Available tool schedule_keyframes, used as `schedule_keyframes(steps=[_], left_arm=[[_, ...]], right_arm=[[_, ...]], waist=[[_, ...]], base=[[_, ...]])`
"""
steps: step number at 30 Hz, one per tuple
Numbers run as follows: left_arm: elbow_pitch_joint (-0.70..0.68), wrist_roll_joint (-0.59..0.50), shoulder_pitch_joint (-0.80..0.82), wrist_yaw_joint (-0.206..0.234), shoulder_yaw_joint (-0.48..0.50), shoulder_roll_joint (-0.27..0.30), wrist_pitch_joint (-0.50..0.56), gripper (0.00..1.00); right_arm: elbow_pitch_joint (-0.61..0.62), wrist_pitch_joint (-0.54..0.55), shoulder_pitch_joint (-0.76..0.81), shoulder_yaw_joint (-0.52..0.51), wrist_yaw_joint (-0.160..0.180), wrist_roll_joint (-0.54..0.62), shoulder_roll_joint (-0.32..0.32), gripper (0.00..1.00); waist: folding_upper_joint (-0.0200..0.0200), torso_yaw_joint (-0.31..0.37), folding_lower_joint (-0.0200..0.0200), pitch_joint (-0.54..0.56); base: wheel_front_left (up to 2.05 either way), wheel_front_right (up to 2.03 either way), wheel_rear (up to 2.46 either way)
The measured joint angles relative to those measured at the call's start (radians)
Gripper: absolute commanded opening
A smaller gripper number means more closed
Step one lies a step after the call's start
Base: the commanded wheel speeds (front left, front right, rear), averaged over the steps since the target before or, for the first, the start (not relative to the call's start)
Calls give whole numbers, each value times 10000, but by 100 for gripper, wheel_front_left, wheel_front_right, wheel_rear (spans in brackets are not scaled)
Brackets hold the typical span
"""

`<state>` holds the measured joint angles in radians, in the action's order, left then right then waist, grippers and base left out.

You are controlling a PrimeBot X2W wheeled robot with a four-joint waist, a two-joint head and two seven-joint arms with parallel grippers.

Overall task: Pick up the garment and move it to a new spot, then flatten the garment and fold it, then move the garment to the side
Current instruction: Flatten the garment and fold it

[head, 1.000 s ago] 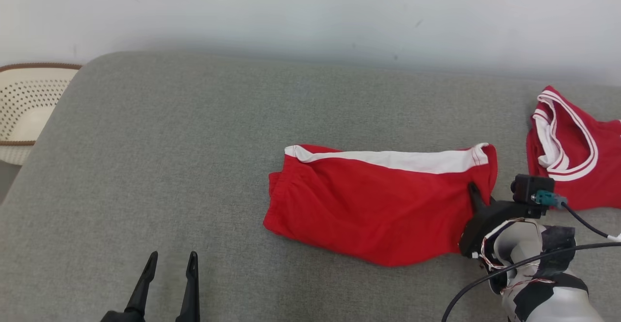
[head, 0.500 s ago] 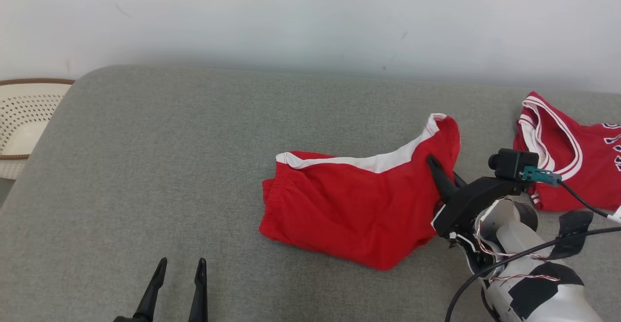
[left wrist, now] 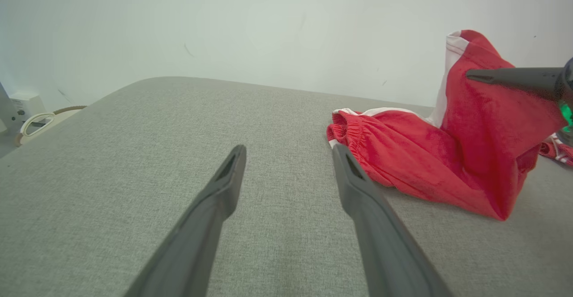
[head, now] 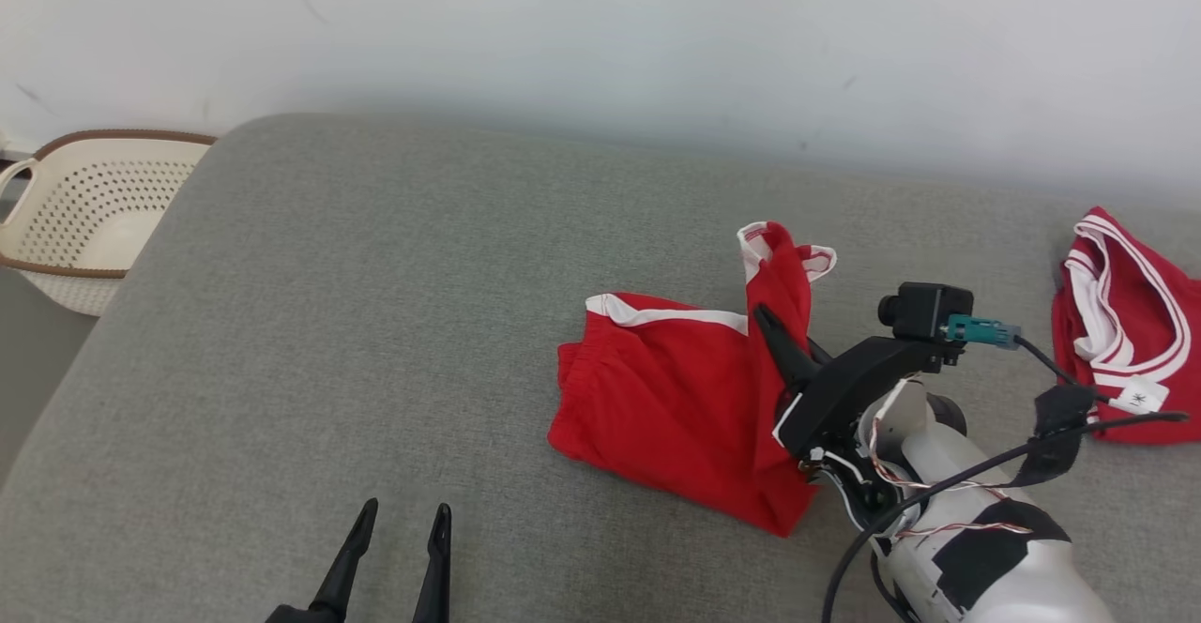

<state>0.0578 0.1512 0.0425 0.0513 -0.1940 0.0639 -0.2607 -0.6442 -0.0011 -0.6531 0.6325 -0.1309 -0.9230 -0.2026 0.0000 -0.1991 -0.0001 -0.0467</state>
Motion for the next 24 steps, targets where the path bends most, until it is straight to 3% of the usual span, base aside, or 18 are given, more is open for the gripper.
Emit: schedule_keyframes(steps=[10,24], left_arm=[[224,25,251,-157,-460,-63,2,100],[408,29,442,-169,-953,-105,2,100]], right_arm=[[-1902,-382,-795,245,2,-144,821,0],[-3929,-1062,-1600,497,2,-267,1239,0]], waist=[[0,-680,0,-76],[0,-1599,2,-359]], base=[[0,0,0],[0,0,0]])
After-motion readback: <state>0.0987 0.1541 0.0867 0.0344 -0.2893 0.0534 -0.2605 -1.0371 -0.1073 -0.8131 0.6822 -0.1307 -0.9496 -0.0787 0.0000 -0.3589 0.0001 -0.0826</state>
